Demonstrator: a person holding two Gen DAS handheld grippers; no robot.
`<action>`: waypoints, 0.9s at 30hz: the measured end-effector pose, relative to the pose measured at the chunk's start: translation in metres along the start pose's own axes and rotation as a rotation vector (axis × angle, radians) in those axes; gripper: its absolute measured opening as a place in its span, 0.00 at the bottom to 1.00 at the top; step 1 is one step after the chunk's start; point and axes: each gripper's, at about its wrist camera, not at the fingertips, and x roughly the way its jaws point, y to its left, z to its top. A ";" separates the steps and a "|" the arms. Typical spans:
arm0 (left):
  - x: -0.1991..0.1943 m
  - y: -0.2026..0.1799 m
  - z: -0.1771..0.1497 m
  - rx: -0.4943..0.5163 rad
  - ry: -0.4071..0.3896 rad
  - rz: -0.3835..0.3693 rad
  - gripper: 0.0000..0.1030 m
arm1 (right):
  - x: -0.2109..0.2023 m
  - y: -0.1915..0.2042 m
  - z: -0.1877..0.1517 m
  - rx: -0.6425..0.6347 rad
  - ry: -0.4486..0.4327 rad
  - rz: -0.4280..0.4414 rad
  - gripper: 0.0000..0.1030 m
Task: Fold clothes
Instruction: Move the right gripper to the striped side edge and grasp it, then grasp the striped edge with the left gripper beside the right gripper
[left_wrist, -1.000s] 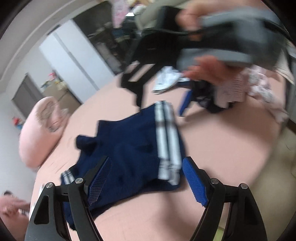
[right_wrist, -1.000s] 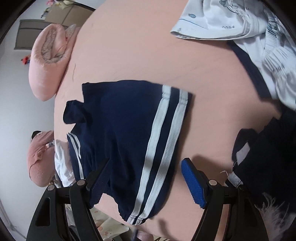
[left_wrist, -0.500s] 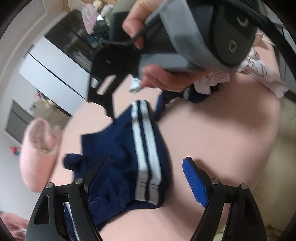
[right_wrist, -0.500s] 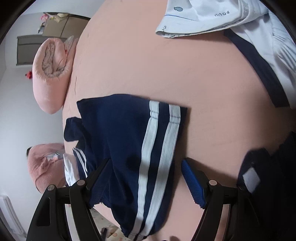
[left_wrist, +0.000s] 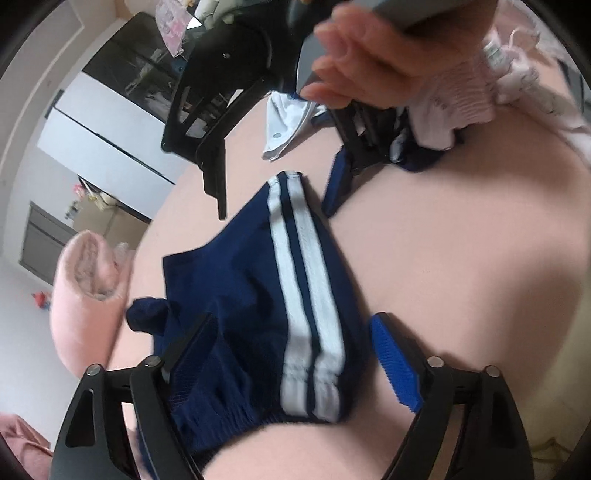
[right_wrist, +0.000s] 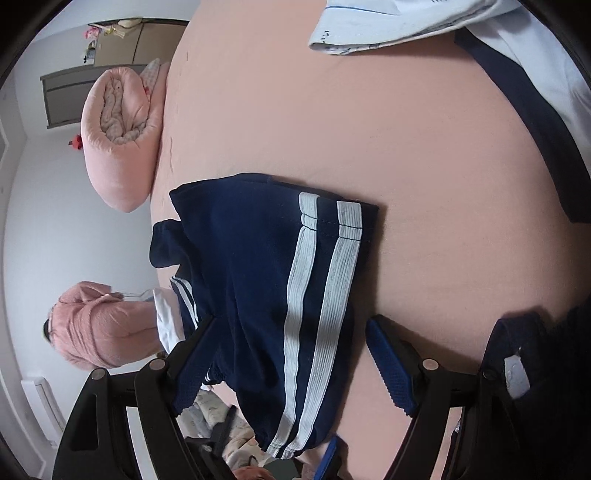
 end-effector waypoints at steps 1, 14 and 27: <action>0.004 0.003 0.003 -0.003 0.010 0.003 0.91 | 0.000 0.001 0.000 0.000 -0.002 -0.003 0.78; 0.025 0.021 0.012 0.020 0.028 -0.041 0.95 | 0.007 -0.002 0.008 0.093 -0.062 0.055 0.84; 0.028 0.021 0.005 0.004 -0.025 -0.030 0.96 | 0.011 -0.007 0.024 0.098 -0.109 0.158 0.84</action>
